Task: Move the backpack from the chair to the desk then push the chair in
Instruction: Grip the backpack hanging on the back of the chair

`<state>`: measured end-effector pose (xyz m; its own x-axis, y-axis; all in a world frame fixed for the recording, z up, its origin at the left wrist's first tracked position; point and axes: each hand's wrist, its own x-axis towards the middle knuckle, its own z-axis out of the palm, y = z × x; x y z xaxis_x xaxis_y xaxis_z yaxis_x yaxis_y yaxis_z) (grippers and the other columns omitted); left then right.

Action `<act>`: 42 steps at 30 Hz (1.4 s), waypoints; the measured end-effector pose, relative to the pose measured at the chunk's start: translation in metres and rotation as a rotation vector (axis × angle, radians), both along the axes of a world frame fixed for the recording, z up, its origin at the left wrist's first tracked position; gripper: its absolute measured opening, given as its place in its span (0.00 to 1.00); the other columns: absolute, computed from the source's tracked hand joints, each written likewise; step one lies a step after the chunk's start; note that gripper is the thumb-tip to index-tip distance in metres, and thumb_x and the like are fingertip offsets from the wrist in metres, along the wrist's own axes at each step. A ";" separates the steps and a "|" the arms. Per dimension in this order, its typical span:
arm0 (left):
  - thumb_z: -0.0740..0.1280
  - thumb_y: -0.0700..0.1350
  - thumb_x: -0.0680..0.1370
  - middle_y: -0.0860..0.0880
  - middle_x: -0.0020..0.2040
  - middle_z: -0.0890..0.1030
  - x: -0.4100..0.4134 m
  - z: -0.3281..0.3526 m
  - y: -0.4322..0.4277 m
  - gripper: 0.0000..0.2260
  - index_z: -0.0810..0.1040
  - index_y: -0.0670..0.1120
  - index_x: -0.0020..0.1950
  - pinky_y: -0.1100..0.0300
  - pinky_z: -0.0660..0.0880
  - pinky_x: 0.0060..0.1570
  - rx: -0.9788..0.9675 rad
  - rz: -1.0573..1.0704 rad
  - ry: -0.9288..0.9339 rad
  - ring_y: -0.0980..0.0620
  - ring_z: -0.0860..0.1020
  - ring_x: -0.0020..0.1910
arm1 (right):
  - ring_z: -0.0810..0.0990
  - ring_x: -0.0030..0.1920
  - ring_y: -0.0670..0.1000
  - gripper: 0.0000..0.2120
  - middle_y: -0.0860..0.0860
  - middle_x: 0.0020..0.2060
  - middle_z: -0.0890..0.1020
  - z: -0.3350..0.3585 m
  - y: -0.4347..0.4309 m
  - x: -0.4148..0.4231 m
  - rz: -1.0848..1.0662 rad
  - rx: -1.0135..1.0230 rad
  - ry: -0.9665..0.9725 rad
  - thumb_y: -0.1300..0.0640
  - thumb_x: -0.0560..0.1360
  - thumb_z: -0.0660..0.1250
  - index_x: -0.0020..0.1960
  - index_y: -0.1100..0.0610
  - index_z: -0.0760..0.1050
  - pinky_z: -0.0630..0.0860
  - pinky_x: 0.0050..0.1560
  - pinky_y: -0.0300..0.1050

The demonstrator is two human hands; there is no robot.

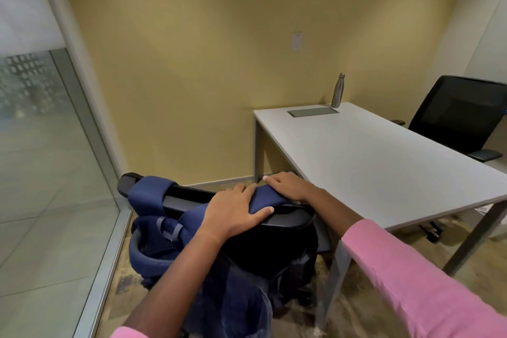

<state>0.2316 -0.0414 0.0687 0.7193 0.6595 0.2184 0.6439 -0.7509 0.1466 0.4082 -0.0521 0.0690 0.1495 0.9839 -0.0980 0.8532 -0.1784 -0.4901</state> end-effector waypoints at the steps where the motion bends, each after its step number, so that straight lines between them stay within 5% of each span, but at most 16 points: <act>1: 0.57 0.66 0.74 0.46 0.64 0.75 0.003 0.001 -0.003 0.31 0.64 0.48 0.70 0.54 0.70 0.53 -0.011 0.001 0.005 0.45 0.75 0.60 | 0.75 0.53 0.60 0.22 0.65 0.57 0.78 0.002 -0.004 0.002 -0.008 0.035 -0.011 0.49 0.80 0.49 0.50 0.62 0.76 0.67 0.53 0.48; 4: 0.58 0.67 0.72 0.46 0.66 0.74 0.013 0.003 -0.011 0.34 0.62 0.49 0.72 0.54 0.70 0.55 -0.039 0.003 0.000 0.46 0.74 0.62 | 0.74 0.43 0.59 0.19 0.68 0.47 0.79 0.009 -0.016 0.006 -0.047 0.120 -0.049 0.51 0.79 0.51 0.39 0.62 0.72 0.66 0.45 0.48; 12: 0.58 0.69 0.64 0.50 0.59 0.80 0.033 0.006 -0.027 0.34 0.68 0.51 0.64 0.58 0.67 0.43 -0.094 -0.068 -0.091 0.47 0.78 0.54 | 0.76 0.45 0.63 0.22 0.69 0.46 0.79 0.021 -0.037 0.027 -0.121 0.160 -0.114 0.52 0.78 0.53 0.41 0.68 0.76 0.63 0.41 0.45; 15: 0.52 0.68 0.58 0.47 0.58 0.80 0.034 0.009 -0.025 0.40 0.68 0.50 0.65 0.56 0.69 0.44 -0.101 -0.086 -0.146 0.44 0.78 0.54 | 0.71 0.40 0.55 0.21 0.68 0.40 0.75 0.033 -0.045 0.043 -0.085 0.189 0.164 0.51 0.79 0.56 0.37 0.66 0.73 0.60 0.38 0.44; 18: 0.54 0.66 0.58 0.45 0.56 0.81 0.032 0.009 -0.023 0.39 0.70 0.47 0.63 0.55 0.68 0.43 -0.072 -0.095 -0.231 0.42 0.78 0.53 | 0.73 0.45 0.51 0.21 0.60 0.43 0.78 0.029 -0.051 0.061 -0.139 0.197 0.533 0.50 0.80 0.53 0.42 0.63 0.77 0.69 0.49 0.44; 21: 0.55 0.65 0.58 0.46 0.54 0.81 0.029 0.004 -0.023 0.36 0.70 0.47 0.61 0.59 0.64 0.41 -0.038 -0.087 -0.263 0.43 0.78 0.50 | 0.74 0.46 0.51 0.21 0.55 0.45 0.77 -0.002 -0.059 0.069 -0.243 0.091 0.632 0.47 0.80 0.49 0.38 0.54 0.74 0.69 0.53 0.46; 26: 0.52 0.67 0.59 0.47 0.54 0.81 0.025 0.004 -0.014 0.37 0.70 0.48 0.60 0.58 0.64 0.40 -0.051 -0.023 -0.144 0.43 0.78 0.50 | 0.73 0.62 0.62 0.25 0.66 0.61 0.75 -0.041 -0.064 0.073 -0.449 0.016 0.458 0.50 0.81 0.47 0.62 0.67 0.71 0.67 0.61 0.50; 29: 0.53 0.67 0.61 0.47 0.52 0.81 0.023 0.006 -0.009 0.31 0.71 0.49 0.56 0.57 0.64 0.40 -0.113 -0.001 -0.056 0.45 0.76 0.45 | 0.76 0.54 0.62 0.21 0.68 0.54 0.77 -0.047 -0.065 0.069 -0.522 0.111 0.461 0.53 0.80 0.49 0.53 0.68 0.74 0.67 0.50 0.48; 34: 0.53 0.69 0.64 0.52 0.41 0.76 0.021 0.010 -0.009 0.30 0.73 0.49 0.53 0.58 0.64 0.36 -0.130 -0.026 -0.044 0.50 0.72 0.39 | 0.69 0.29 0.50 0.20 0.53 0.27 0.72 -0.069 -0.087 0.068 -0.598 0.213 0.488 0.54 0.78 0.51 0.28 0.57 0.66 0.62 0.32 0.46; 37: 0.61 0.66 0.71 0.54 0.38 0.75 0.022 0.012 -0.014 0.22 0.73 0.50 0.53 0.59 0.64 0.34 -0.148 -0.036 -0.067 0.51 0.73 0.37 | 0.70 0.29 0.47 0.21 0.50 0.27 0.71 -0.079 -0.101 0.062 -0.618 0.253 0.531 0.52 0.79 0.49 0.29 0.54 0.66 0.64 0.30 0.43; 40: 0.56 0.70 0.67 0.53 0.41 0.79 0.021 0.009 -0.019 0.28 0.73 0.51 0.54 0.59 0.66 0.37 -0.089 -0.085 -0.106 0.50 0.76 0.40 | 0.72 0.32 0.47 0.22 0.49 0.28 0.72 -0.088 -0.111 0.052 -0.627 0.286 0.529 0.49 0.80 0.48 0.30 0.51 0.66 0.68 0.38 0.44; 42: 0.53 0.70 0.65 0.51 0.44 0.81 0.019 0.006 -0.023 0.30 0.73 0.51 0.54 0.58 0.67 0.38 -0.021 -0.125 -0.140 0.49 0.78 0.42 | 0.73 0.31 0.47 0.23 0.49 0.28 0.73 -0.090 -0.120 0.045 -0.642 0.328 0.520 0.48 0.80 0.48 0.29 0.52 0.68 0.67 0.33 0.42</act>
<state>0.2510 -0.0645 0.0751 0.7593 0.5726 0.3092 0.5181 -0.8194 0.2453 0.4535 -0.1725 -0.0212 0.6969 0.7163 -0.0348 0.2924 -0.3281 -0.8982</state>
